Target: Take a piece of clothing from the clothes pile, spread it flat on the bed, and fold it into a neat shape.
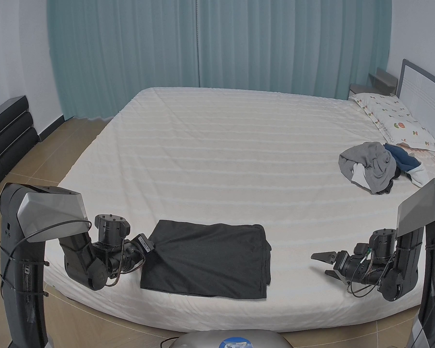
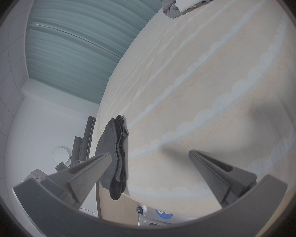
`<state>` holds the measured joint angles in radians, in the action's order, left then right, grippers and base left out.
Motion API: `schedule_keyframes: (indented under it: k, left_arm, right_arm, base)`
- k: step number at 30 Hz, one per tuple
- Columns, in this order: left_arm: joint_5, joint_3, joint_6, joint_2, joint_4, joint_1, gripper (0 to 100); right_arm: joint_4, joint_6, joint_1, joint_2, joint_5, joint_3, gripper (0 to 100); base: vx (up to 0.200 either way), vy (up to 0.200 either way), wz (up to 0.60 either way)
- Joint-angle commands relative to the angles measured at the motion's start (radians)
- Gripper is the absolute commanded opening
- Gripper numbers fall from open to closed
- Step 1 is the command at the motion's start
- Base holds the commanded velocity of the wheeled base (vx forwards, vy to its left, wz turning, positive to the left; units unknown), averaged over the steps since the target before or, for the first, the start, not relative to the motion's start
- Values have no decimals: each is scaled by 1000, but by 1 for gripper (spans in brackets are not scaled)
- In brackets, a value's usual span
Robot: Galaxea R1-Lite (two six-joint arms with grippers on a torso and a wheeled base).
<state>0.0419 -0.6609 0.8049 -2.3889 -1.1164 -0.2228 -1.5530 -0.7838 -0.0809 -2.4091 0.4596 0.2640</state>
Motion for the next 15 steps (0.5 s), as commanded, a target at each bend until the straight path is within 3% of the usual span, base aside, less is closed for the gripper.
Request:
schedule_keyframes:
  k: [1, 15]
  left_arm:
    - [1, 6, 0, 5, 0, -1, 100]
    - [1, 29, -9, 99, 0, 39, 100]
  right_arm:
    - [-10, 0, 0, -1, 1, 0, 100]
    - [-9, -2, 0, 1, -1, 12, 100]
  base:
    - [0, 0, 0]
    - [0, 0, 0]
